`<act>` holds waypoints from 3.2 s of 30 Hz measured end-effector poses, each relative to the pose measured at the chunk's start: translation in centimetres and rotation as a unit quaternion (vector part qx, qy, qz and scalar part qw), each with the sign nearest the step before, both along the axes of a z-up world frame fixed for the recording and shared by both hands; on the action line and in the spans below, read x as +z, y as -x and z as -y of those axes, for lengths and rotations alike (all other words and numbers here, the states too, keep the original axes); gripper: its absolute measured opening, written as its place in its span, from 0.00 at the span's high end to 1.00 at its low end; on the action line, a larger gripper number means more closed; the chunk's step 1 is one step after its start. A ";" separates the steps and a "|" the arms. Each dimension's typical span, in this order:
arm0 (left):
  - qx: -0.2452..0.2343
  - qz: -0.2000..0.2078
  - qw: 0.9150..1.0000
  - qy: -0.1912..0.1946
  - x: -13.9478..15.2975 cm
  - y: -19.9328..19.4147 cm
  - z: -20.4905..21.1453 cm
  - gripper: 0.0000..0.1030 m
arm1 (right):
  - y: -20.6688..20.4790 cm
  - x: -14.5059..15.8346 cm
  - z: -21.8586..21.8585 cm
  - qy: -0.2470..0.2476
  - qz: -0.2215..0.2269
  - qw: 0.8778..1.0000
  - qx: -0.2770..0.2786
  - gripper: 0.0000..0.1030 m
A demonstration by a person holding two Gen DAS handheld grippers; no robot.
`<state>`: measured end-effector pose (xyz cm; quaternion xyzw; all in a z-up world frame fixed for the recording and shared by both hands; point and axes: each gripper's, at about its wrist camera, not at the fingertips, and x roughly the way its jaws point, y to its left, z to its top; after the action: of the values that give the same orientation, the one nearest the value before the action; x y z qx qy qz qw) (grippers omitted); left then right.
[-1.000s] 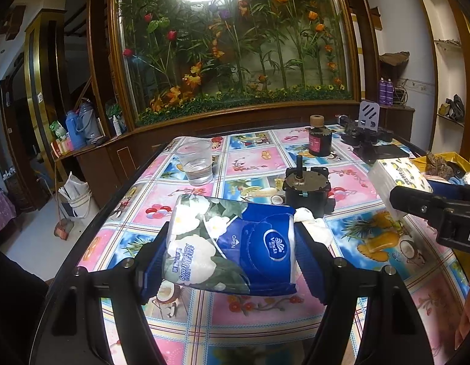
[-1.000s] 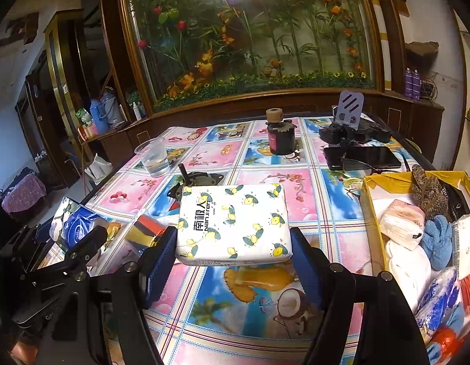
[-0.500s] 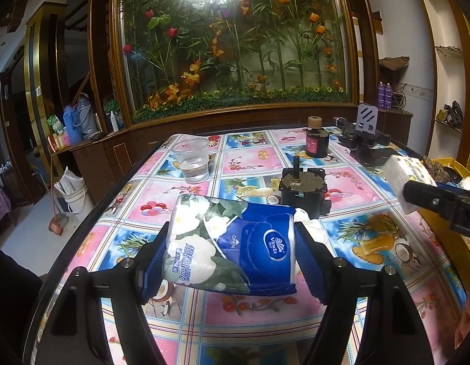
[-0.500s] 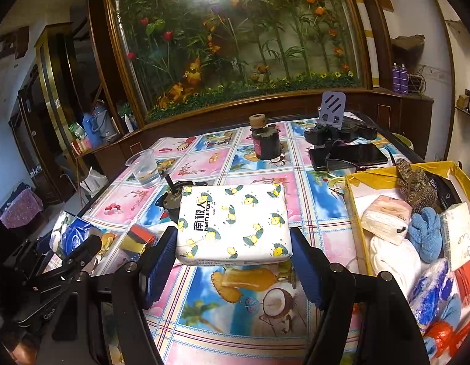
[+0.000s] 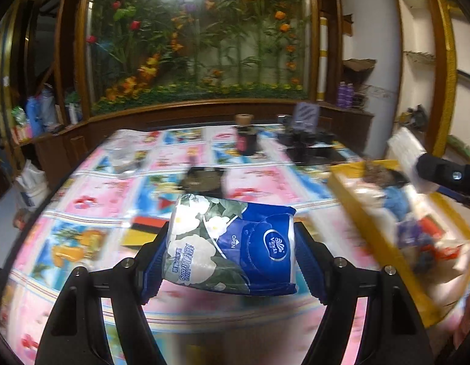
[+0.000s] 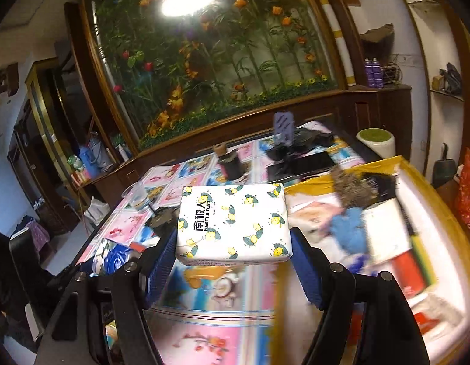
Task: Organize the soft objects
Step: 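Carry both items over the box and open the right gripper to drop the tissue box, then open the left gripper to drop the blue tissue pack into the box, then withdraw both grippers from the box toward the table items, then grasp the yellow-black striped packet with the left gripper while the right grasps the white cloth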
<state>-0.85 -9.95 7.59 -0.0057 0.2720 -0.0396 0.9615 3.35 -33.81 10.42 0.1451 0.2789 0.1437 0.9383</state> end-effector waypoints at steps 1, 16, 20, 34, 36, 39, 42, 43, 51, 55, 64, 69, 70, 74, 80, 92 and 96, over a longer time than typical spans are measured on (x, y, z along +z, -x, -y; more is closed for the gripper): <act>-0.019 -0.002 1.000 0.009 0.2 0.2 1.4 0.28 | 0.2 0.2 1.1 0.002 0.000 1.000 -0.008 0.26; -0.203 -0.029 0.979 -0.004 -0.7 2.8 16.6 0.28 | 2.4 -2.4 14.9 0.022 -0.070 0.990 -0.124 0.25; -0.214 -0.050 0.975 0.001 -1.6 1.9 17.2 0.28 | 1.5 -3.9 14.7 0.035 -0.096 0.987 -0.123 0.25; -0.243 -0.104 0.964 0.019 -3.0 0.5 17.6 0.28 | -0.6 -7.4 13.5 0.059 -0.129 0.980 -0.141 0.25; -0.243 -0.108 0.964 0.017 -3.2 0.4 17.7 0.28 | -0.7 -7.4 13.4 0.060 -0.130 0.979 -0.142 0.25; -0.244 -0.109 0.963 0.015 -3.2 0.5 17.8 0.27 | -0.8 -7.5 13.1 0.069 -0.137 0.978 -0.141 0.25; -0.246 -0.109 0.963 0.015 -3.2 0.5 17.8 0.27 | -0.9 -7.5 12.9 0.077 -0.144 0.977 -0.134 0.21; -0.246 -0.109 0.963 0.016 -3.3 0.4 17.8 0.26 | -0.8 -7.5 12.8 0.077 -0.146 0.977 -0.131 0.19; -0.262 -0.080 0.961 0.025 -2.4 1.4 17.6 0.17 | 1.4 -5.2 13.1 0.081 -0.116 0.980 -0.143 0.13; -0.262 -0.055 0.963 0.029 -1.7 2.1 17.2 0.17 | 2.8 -3.6 13.4 0.074 -0.095 0.981 -0.155 0.12; -0.182 -0.025 0.980 0.075 -0.1 1.6 10.9 0.17 | 4.8 -0.6 11.1 0.062 -0.057 0.989 -0.125 0.12; -0.103 -0.019 0.990 0.093 0.1 0.7 3.7 0.17 | 4.5 0.0 7.0 0.058 -0.050 0.994 -0.074 0.12; -0.088 -0.021 0.991 0.099 0.1 0.6 2.1 0.17 | 4.4 0.0 6.1 0.060 -0.049 0.995 -0.066 0.12; -0.001 -0.030 0.992 0.124 -0.3 -0.4 -5.2 0.17 | 3.8 -0.3 1.4 0.070 -0.045 0.996 -0.019 0.12; 0.085 -0.072 0.975 0.193 -1.6 -3.6 -13.6 0.17 | 3.1 -2.6 -5.2 0.082 -0.055 0.994 0.052 0.12; 0.134 -0.220 0.963 0.074 -6.2 -11.3 -13.2 0.17 | 2.7 -4.5 -7.3 0.099 -0.079 0.989 0.075 0.12; 0.092 -0.240 0.965 0.042 -6.8 -8.0 -13.3 0.17 | 2.6 -4.5 -7.0 0.101 -0.082 0.989 0.075 0.12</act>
<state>7.10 3.38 0.82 -0.0802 0.4913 0.0407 0.8663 0.77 -26.79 5.93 0.0400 0.3779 0.1720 0.9088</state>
